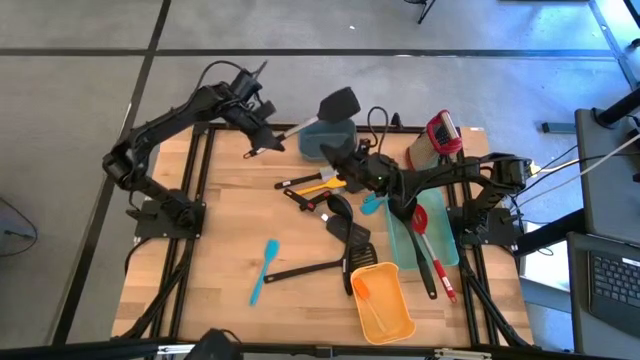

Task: Pick & Place Kitchen Items
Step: Put the large black spatula into the blue bin

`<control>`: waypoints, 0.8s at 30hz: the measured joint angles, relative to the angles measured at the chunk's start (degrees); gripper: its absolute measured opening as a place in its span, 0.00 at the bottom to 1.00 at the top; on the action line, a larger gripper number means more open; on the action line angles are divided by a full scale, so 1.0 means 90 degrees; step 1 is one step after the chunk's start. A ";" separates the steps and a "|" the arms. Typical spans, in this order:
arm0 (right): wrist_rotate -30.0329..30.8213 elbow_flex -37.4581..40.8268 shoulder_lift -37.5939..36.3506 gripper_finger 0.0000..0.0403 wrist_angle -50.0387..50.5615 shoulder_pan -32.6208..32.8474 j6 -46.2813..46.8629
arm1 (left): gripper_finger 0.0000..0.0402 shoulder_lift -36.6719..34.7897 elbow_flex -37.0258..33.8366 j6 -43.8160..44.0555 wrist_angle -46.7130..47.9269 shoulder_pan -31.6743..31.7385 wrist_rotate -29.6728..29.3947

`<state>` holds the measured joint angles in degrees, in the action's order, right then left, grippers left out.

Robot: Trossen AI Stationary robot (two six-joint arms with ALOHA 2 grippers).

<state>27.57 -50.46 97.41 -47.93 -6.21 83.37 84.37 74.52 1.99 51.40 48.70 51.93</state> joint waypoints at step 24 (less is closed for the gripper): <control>-0.3386 -0.0002 0.0000 0.07 0.0182 -0.0042 -0.1186 | 0.11 0.2366 0.1083 -0.3446 0.3320 -0.0034 0.0230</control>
<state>-2.91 -50.48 97.41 -46.29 -6.59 72.70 105.66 84.27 -29.02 81.28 48.40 54.00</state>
